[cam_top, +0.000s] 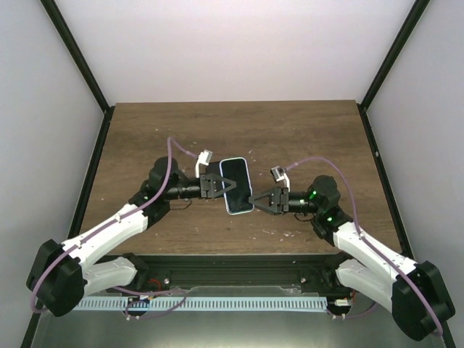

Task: Put the phone into the phone case

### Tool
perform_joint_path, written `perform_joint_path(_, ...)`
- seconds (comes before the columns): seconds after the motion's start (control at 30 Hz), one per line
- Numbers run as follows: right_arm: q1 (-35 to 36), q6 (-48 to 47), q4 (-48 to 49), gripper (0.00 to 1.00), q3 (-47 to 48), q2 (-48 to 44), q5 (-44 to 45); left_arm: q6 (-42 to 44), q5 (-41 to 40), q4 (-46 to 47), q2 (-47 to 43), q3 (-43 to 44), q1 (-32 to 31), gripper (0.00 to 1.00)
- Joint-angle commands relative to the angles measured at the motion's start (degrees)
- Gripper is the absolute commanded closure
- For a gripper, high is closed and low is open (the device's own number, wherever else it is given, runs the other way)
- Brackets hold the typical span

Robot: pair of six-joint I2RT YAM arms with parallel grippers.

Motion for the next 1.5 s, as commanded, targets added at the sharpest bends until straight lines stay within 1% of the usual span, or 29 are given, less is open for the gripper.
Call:
perform_joint_path(0.0, 1.49, 0.48, 4.34, 0.47, 1.69, 0.56, 0.86, -4.99, 2.57, 11.36, 0.67, -0.54, -0.04, 1.00)
perform_joint_path(0.03, 1.73, -0.37, 3.20, 0.48, 2.20, 0.57, 1.22, -4.80, 3.44, 10.76, 1.17, 0.15, 0.01, 1.00)
perform_joint_path(0.1, 1.83, -1.24, 1.39, 0.54, 3.05, 0.40, 2.22, -5.58, 5.30, 11.58, 2.04, 0.66, -0.01, 1.00)
perform_joint_path(0.2, 1.80, -1.47, 0.87, 0.81, 3.72, 0.65, 3.13, -7.45, 7.47, 13.31, 2.27, 0.30, 0.02, 1.00)
perform_joint_path(0.23, 1.85, -1.30, 1.13, 0.89, 3.75, 0.66, 3.48, -7.45, 7.72, 12.81, 2.04, 0.21, -0.03, 0.97)
perform_joint_path(0.27, 1.78, -1.17, 1.59, 0.95, 3.68, 0.54, 4.04, -7.13, 7.73, 11.71, 1.59, 0.22, -0.05, 0.92)
perform_joint_path(0.3, 1.77, -0.92, 2.11, 0.99, 3.59, 0.31, 4.58, -6.54, 7.53, 9.93, 0.99, 0.33, -0.03, 0.83)
perform_joint_path(0.33, 1.79, -0.76, 2.60, 0.99, 3.46, 0.05, 5.41, -5.65, 7.16, 7.32, 0.26, 0.55, 0.01, 0.72)
perform_joint_path(0.37, 1.81, -0.58, 3.06, 0.99, 3.35, -0.17, 6.31, -4.59, 6.54, 3.11, -0.55, 0.86, 0.02, 0.63)
perform_joint_path(0.4, 1.73, -0.62, 3.39, 0.99, 3.45, -0.33, 7.12, -3.38, 5.65, -0.10, -1.81, 0.92, -0.09, 0.57)
perform_joint_path(0.47, 1.77, -0.75, 3.73, 0.99, 3.73, -0.39, 8.92, -2.32, 3.57, -3.74, -3.84, -0.46, -0.98, 0.51)
perform_joint_path(0.53, 1.79, -1.23, 3.82, 0.99, 4.05, -0.26, 11.02, -3.43, 2.96, -4.16, -5.24, -2.80, -1.54, 0.49)
perform_joint_path(0.63, 1.78, -1.31, 5.36, 0.99, 4.08, 0.04, 12.69, -5.67, 2.62, -3.98, -6.43, -5.00, -1.86, 0.49)
perform_joint_path(0.83, 1.76, -1.57, 5.68, 0.99, 4.05, 0.34, 15.48, -5.34, 1.95, -8.11, -7.00, -4.11, -2.34, 0.59)
perform_joint_path(0.9, 1.77, -1.60, 5.86, 0.99, 4.12, 0.75, 15.33, -5.09, 1.84, -8.47, -7.12, -3.79, -2.45, 0.60)
perform_joint_path(1.03, 1.79, -0.99, 6.46, 0.99, 3.42, 1.28, 14.74, -3.46, 1.57, -9.00, -5.90, -2.80, -2.48, 0.66)
perform_joint_path(1.1, 1.78, -0.90, 6.55, 0.99, 3.19, 1.24, 14.46, -3.16, 1.61, -8.70, -4.77, -2.55, -2.47, 0.65)
perform_joint_path(1.17, 1.80, -0.89, 6.16, 0.99, 3.24, 1.28, 14.09, -3.38, 1.67, -7.45, -4.18, -2.50, -2.41, 0.61)
perform_joint_path(1.23, 1.77, -0.73, 6.15, 0.99, 3.32, 1.28, 13.67, -4.04, 1.51, -5.84, -3.90, -2.62, -2.36, 0.60)
perform_joint_path(1.27, 1.77, -0.72, 6.16, 0.99, 3.38, 1.36, 13.49, -4.39, 1.27, -5.04, -3.73, -2.83, -2.36, 0.62)
perform_joint_path(1.3, 1.83, -0.72, 6.19, 0.99, 3.36, 1.41, 13.31, -4.67, 1.21, -4.46, -3.54, -3.01, -2.29, 0.69)
perform_joint_path(1.37, 1.77, -1.04, 5.79, 0.99, 3.34, 1.43, 13.08, -5.22, 1.11, -3.82, -3.30, -3.02, -2.01, 0.86)
perform_joint_path(1.43, 1.78, -2.04, 4.45, 0.99, 3.41, 1.46, 13.11, -5.46, 0.30, -3.44, -3.45, -3.43, -1.78, 0.97)
perform_joint_path(1.47, 1.77, -2.63, 3.65, 0.99, 3.37, 1.45, 13.10, -5.34, -0.03, -3.76, -3.49, -3.49, -1.66, 1.00)
